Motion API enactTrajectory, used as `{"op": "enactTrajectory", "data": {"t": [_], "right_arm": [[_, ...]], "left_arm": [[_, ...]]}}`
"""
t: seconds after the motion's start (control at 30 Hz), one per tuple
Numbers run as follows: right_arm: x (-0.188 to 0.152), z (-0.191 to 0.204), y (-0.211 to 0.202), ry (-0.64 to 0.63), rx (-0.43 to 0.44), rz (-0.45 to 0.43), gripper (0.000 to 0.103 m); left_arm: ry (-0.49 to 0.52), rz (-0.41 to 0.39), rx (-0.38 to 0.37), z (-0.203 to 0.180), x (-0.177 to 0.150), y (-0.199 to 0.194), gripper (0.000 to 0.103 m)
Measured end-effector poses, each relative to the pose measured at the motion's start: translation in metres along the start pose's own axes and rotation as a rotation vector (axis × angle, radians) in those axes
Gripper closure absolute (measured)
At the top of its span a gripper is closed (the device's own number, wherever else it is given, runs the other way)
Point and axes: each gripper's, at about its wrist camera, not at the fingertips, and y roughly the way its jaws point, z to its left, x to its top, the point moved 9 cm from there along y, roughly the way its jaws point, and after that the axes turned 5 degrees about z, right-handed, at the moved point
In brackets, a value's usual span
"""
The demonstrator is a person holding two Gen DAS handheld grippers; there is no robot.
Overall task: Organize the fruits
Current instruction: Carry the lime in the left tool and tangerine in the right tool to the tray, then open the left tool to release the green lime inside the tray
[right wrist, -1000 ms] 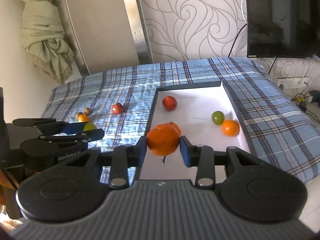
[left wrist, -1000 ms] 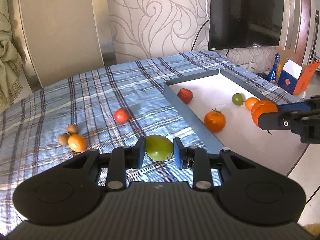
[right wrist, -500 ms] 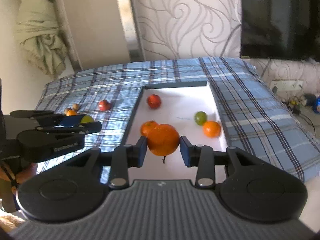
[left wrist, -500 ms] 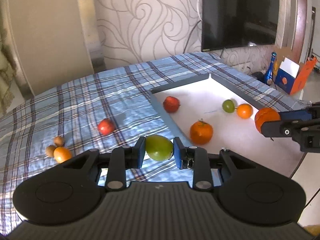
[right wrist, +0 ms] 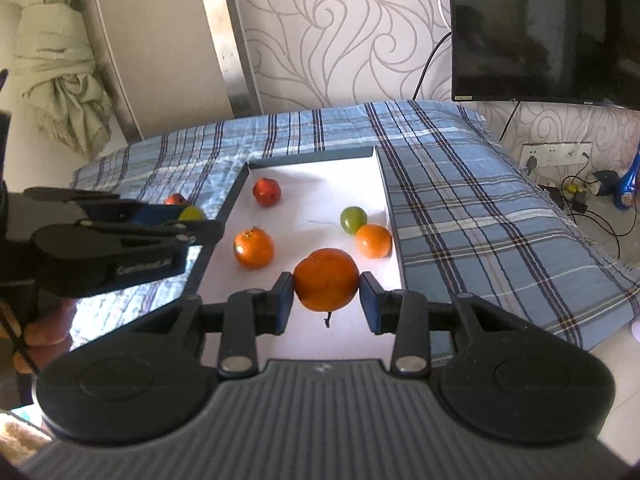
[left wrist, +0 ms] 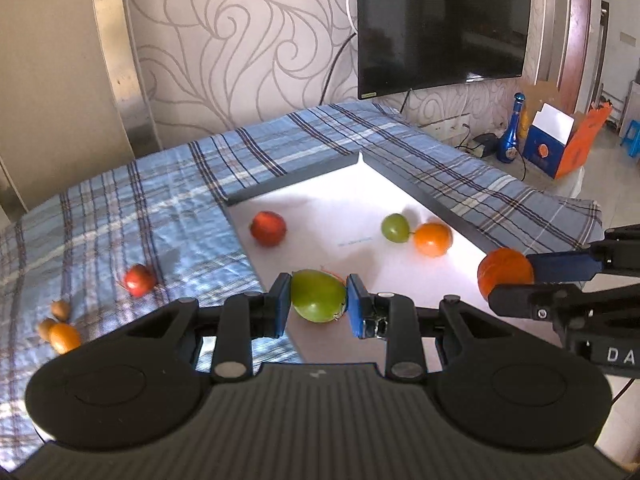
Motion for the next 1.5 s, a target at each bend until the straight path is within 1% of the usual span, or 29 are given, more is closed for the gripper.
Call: {"op": "enactTrajectory", "data": {"t": [0.17,0.27,0.4,0.5,0.7,0.83,0.93,1.0,1.03,1.07,1.27,1.5], "right_arm": [[-0.006,-0.009,0.001,-0.048,-0.019,0.035,0.064],[-0.006,-0.010,0.000,-0.081,-0.015,0.042,0.064],[-0.010,-0.010,-0.003,-0.122,0.002,0.048,0.064],[-0.012,-0.010,-0.004,-0.138,0.007,0.050,0.064],[-0.015,-0.008,-0.005,-0.157,0.023,0.053,0.064],[-0.017,-0.006,-0.004,-0.162,0.035,0.059,0.064],[-0.017,-0.004,-0.003,-0.168,0.044,0.060,0.064],[-0.016,-0.004,-0.003,-0.169,0.046,0.056,0.064],[-0.016,-0.005,-0.002,-0.168,0.043,0.054,0.064],[-0.015,-0.006,-0.001,-0.166,0.039,0.055,0.064],[-0.017,-0.009,0.010,-0.174,0.026,0.089,0.064],[-0.015,-0.007,0.021,-0.182,0.032,0.097,0.064]], "left_arm": [[-0.036,0.008,-0.024,-0.014,-0.009,0.015,0.069],[-0.045,0.008,-0.027,-0.020,-0.010,0.022,0.069],[-0.044,0.009,-0.023,-0.025,-0.004,0.034,0.069],[-0.033,-0.004,-0.015,-0.029,0.006,0.040,0.069],[-0.006,0.014,-0.015,-0.039,0.013,0.050,0.069],[-0.005,0.022,-0.004,-0.039,0.010,0.049,0.067],[-0.009,0.011,0.008,-0.037,0.009,0.043,0.067],[-0.012,-0.001,0.005,-0.036,0.008,0.037,0.063],[-0.013,-0.011,0.010,-0.036,0.007,0.033,0.058],[-0.014,-0.020,0.016,-0.036,0.006,0.030,0.055],[-0.063,-0.058,0.017,-0.030,-0.008,0.009,0.054],[-0.089,-0.068,0.033,-0.023,-0.018,-0.009,0.054]]}}
